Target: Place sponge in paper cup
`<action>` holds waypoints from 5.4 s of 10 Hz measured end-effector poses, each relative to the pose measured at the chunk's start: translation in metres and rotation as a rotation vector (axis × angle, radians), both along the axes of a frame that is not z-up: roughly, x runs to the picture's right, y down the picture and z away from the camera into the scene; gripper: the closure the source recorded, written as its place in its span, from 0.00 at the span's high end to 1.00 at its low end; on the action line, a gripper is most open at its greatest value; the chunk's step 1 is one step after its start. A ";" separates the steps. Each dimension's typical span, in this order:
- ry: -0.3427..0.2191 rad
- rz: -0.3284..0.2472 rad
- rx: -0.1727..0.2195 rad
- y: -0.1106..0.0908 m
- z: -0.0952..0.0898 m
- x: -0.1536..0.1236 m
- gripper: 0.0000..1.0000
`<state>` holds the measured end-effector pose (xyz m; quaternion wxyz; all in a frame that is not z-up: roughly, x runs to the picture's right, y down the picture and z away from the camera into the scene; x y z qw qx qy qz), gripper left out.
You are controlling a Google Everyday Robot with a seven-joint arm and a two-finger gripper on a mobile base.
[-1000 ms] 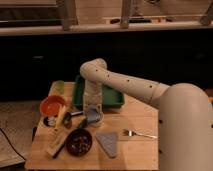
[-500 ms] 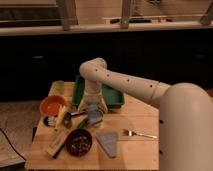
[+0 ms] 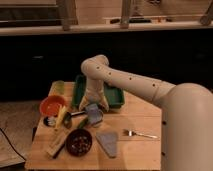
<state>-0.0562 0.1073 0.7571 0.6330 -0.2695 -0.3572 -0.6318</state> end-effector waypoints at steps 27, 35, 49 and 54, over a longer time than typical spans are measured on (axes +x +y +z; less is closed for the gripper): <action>-0.030 -0.055 0.030 -0.027 0.004 -0.015 0.80; -0.030 -0.055 0.029 -0.026 0.004 -0.015 0.80; -0.030 -0.055 0.029 -0.026 0.004 -0.015 0.80; -0.030 -0.055 0.029 -0.026 0.004 -0.015 0.80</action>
